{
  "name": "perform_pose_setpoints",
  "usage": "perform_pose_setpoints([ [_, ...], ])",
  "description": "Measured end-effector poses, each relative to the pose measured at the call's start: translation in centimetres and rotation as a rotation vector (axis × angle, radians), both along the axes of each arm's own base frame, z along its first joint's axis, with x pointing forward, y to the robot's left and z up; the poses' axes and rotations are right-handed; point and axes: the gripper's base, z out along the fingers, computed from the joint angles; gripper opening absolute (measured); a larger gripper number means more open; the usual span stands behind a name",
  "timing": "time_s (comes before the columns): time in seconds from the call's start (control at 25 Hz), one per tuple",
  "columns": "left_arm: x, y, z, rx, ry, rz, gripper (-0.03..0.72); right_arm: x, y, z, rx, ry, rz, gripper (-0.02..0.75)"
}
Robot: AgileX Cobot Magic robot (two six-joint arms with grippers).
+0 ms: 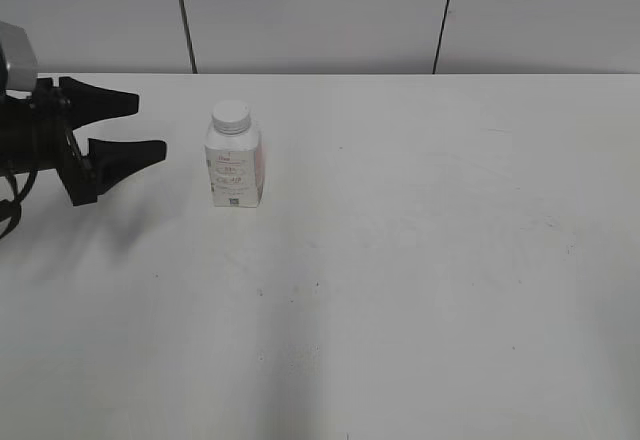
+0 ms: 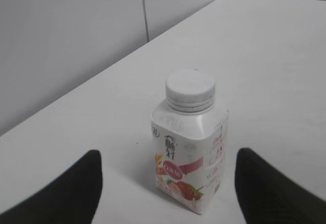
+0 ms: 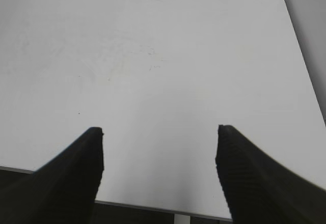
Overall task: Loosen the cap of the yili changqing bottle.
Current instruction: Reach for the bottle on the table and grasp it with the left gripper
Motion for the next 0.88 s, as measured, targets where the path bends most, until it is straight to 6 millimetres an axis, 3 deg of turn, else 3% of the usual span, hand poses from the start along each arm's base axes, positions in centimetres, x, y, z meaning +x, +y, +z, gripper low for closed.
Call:
perform_pose_setpoints([
  [0.24, 2.8, 0.2, -1.8, -0.010, 0.027, -0.101, 0.656, 0.0, 0.0, 0.0, 0.000, 0.000, 0.000, 0.546],
  [0.6, 7.0, 0.5, -4.8, 0.028, 0.119, -0.214, 0.660, 0.0, 0.0, 0.0, 0.000, 0.000, 0.000, 0.546],
  [0.88, 8.4, -1.9, -6.1, 0.040, 0.137, -0.290, 0.644, 0.0, 0.0, 0.0, 0.000, 0.000, 0.000, 0.546],
])
